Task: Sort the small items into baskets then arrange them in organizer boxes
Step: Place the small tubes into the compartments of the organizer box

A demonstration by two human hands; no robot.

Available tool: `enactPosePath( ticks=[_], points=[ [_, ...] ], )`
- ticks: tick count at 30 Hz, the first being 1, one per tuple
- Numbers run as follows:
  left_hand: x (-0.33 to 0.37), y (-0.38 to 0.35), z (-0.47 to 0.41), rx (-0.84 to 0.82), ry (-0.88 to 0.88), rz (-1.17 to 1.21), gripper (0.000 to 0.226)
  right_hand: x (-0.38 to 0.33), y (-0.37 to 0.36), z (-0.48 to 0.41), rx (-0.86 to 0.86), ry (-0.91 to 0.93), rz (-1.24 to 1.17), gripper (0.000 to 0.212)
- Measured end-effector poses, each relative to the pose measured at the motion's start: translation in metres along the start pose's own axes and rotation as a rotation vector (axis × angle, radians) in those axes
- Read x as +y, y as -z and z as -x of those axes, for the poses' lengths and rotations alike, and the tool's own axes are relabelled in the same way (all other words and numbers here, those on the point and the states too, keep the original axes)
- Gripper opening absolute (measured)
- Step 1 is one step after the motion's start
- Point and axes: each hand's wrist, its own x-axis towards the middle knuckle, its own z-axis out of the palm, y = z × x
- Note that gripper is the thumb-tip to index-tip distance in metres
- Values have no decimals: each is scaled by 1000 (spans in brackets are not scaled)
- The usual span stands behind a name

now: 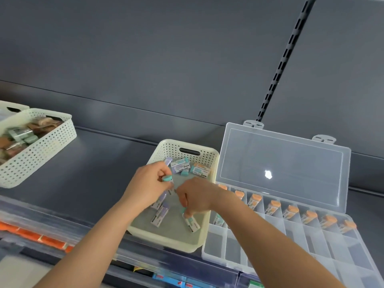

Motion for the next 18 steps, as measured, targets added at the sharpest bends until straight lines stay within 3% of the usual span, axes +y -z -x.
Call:
enactPosePath(
  ticks=[4, 8, 12, 18],
  points=[
    [13, 1, -6, 111, -29, 145, 16, -2, 0, 12, 109, -24, -130, 31],
    [33, -2, -9, 183, -67, 239, 18, 7, 16, 45, 366, -82, -249, 20],
    [64, -18, -2, 78, -158, 342, 23, 35, 32, 89, 586, -222, -426, 11],
    [112, -57, 12, -50, -360, 271, 18, 69, 28, 148, 652, -368, -459, 8]
  ],
)
